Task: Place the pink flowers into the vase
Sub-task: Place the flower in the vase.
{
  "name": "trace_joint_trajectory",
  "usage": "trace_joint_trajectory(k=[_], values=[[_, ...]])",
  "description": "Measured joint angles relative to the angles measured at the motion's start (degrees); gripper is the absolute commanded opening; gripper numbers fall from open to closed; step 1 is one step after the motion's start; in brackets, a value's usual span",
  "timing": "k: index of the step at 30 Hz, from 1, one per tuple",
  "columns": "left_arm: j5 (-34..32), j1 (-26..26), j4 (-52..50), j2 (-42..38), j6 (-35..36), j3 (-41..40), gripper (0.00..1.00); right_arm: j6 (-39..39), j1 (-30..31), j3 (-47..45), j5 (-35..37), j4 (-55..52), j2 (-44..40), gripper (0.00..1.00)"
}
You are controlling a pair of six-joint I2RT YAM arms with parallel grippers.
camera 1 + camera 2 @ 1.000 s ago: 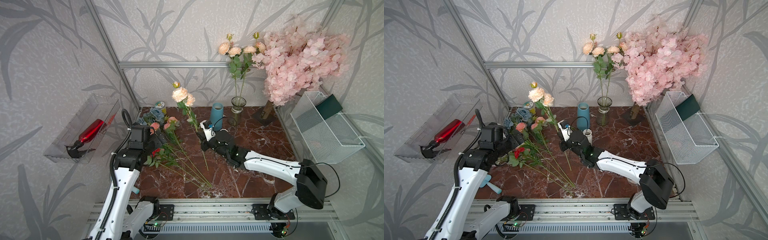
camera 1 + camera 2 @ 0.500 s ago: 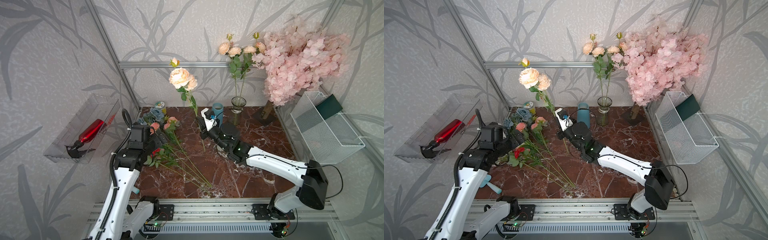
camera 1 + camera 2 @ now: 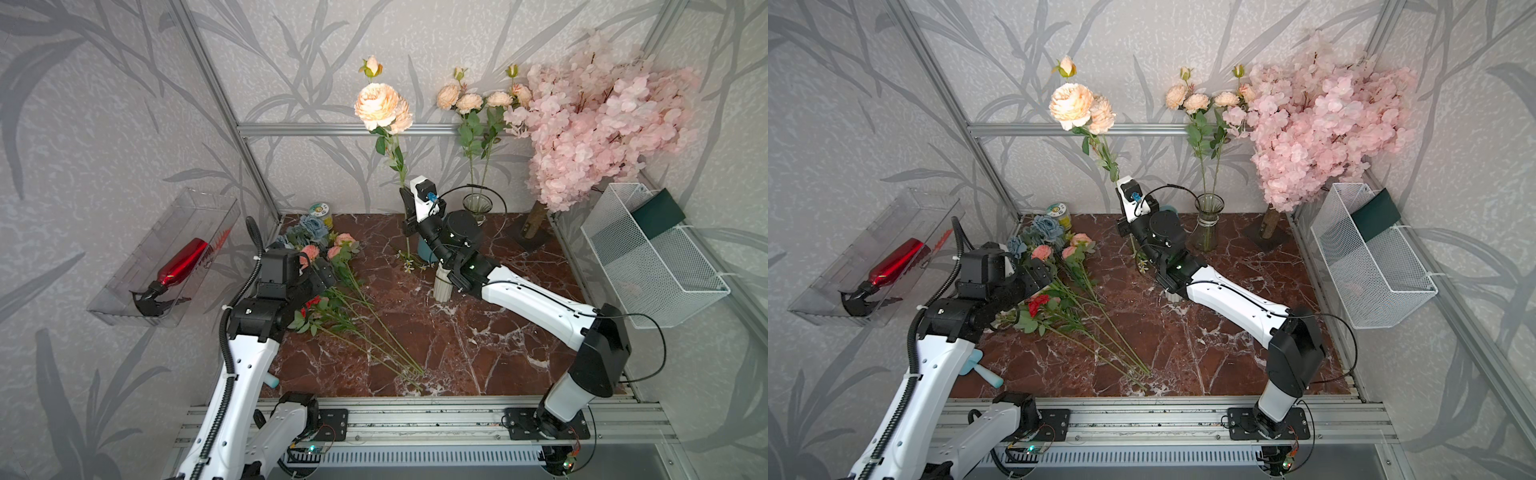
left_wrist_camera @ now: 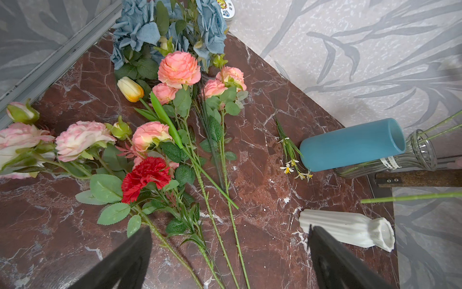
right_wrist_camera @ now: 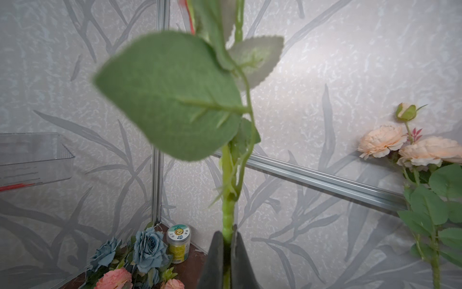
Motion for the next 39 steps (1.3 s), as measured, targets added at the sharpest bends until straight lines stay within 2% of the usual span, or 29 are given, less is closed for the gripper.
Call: trace_joint_trajectory(k=[13, 29, 39], values=[[1.75, -0.02, 1.7, 1.86, 0.96, 0.0, 0.98, -5.22, -5.55, 11.72, 0.15, 4.04, 12.48, 0.0], [3.19, -0.11, 4.28, 3.23, 0.79, -0.87, 0.98, -10.82, -7.96, 25.57, 3.37, 3.8, 18.01, 0.0], [3.21, -0.24, 4.66, 3.52, 0.87, -0.87, 0.97, -12.66, -10.99, 26.69, 5.2, 2.27, 19.23, 0.0]])
